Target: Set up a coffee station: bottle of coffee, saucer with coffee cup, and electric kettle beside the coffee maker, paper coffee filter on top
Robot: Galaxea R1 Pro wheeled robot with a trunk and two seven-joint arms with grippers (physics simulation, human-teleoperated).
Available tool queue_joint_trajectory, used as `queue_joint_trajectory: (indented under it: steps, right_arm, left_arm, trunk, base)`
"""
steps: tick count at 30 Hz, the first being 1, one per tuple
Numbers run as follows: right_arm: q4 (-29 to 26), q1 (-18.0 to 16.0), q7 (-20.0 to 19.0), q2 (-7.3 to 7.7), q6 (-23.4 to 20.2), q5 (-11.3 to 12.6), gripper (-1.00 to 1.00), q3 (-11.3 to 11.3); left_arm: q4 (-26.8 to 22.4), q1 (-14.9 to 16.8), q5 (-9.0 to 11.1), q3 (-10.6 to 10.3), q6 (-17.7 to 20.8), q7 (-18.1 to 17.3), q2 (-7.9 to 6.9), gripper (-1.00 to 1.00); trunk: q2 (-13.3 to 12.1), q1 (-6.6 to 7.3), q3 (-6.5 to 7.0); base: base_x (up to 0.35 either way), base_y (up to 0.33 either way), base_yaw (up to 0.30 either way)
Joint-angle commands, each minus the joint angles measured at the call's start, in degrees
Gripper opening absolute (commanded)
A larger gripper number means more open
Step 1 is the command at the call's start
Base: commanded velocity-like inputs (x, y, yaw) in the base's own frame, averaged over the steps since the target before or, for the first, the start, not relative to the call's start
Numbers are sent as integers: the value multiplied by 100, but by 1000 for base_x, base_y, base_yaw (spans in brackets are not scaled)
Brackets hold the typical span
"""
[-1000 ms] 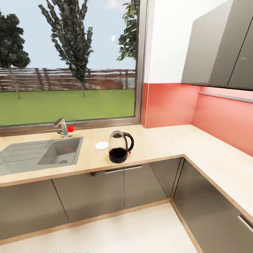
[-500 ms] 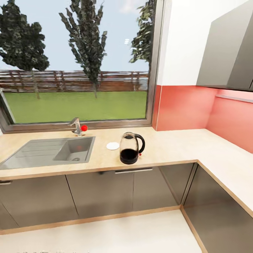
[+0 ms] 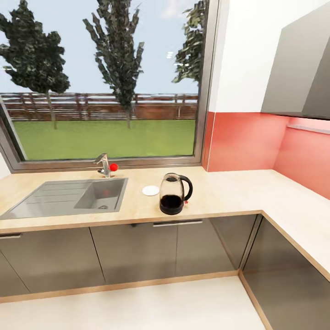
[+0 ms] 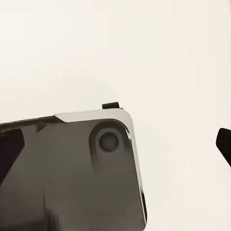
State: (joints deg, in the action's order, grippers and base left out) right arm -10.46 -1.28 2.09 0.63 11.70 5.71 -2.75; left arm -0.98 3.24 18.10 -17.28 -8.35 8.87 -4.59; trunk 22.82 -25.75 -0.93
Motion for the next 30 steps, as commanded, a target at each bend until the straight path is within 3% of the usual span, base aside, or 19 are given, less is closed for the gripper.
queue_joint_trajectory:
  steps: [1, 10, 11, 15, 19, 23, 27, 28, 30]
  right_arm:
    - [-2, -4, -11, -1, 22, 62, 100, -4]
    - [-19, -4, -39, -34, 19, 67, 100, -1]
    - [-795, -4, -53, 27, 15, 26, 100, 10]
    - [-1749, -4, -64, 30, 15, -163, 100, 18]
    - [-3252, -4, -376, 21, 17, -340, 100, 20]
    - [-4546, -4, -1018, 21, 9, -359, 100, 13]
    - [-5653, -13, -1113, 17, -21, -342, 100, 15]
    - [-6281, -26, -1130, 5, -89, -337, 100, 20]
    - [-6625, -33, -1140, 2, -237, -335, 100, 53]
  left_arm:
    - [-1, 10, 43, -49, -12, 16, -3, 100]
    - [14, 40, 68, -24, -14, 35, -13, 100]
    - [31, 22, 103, 3, -19, 39, -15, 100]
    - [57, 6, 111, 11, -17, 43, -19, 100]
    - [103, -13, 118, 24, 8, 52, -72, 100]
    - [114, -59, 133, 31, 24, 54, -110, 100]
    - [116, -90, 140, 31, 27, 54, -113, 100]
    - [116, -94, 145, 31, 42, 54, -113, 100]
    - [116, -95, 148, 31, 47, 58, -111, 100]
  trunk:
    - [10, -3, -10]
    - [10, -3, -1]
    - [10, -3, -1]
    - [10, -3, -1]
    - [10, -3, -1]
    - [10, -3, -1]
    - [10, -3, -1]
    - [10, -3, -1]
    - [10, -3, -1]
  base:
    - [0, 0, 0]
    - [0, 0, 0]
    - [0, 0, 0]
    - [0, 0, 0]
    - [0, 0, 0]
    - [0, 0, 0]
    - [0, 0, 0]
    - [5, 0, 0]
    - [32, -3, 0]
